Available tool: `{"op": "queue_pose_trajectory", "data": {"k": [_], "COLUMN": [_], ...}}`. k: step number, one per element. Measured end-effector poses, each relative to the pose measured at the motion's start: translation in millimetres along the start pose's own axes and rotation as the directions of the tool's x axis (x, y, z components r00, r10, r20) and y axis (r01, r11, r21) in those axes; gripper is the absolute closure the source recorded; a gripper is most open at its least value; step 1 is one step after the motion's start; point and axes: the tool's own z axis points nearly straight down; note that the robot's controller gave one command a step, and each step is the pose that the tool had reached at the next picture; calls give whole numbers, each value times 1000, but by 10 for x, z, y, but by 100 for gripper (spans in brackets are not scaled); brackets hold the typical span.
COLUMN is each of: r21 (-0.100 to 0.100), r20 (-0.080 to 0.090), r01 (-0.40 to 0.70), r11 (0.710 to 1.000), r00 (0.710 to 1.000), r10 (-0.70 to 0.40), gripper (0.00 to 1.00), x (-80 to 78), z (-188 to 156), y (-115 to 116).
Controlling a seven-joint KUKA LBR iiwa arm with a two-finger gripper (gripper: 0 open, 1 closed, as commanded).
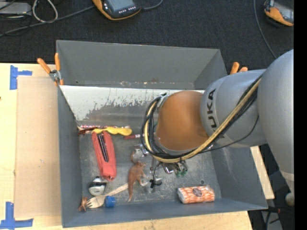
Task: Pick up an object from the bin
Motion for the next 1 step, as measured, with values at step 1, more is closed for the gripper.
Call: {"op": "queue_pose_trajectory", "data": {"k": [1], "r21": [-1], "r20": [-1], "r01": [59], "r11": [998], "r00": [998], "r10": [-59], "gripper": [100], "x": [112], "z": [216], "y": [157]}}
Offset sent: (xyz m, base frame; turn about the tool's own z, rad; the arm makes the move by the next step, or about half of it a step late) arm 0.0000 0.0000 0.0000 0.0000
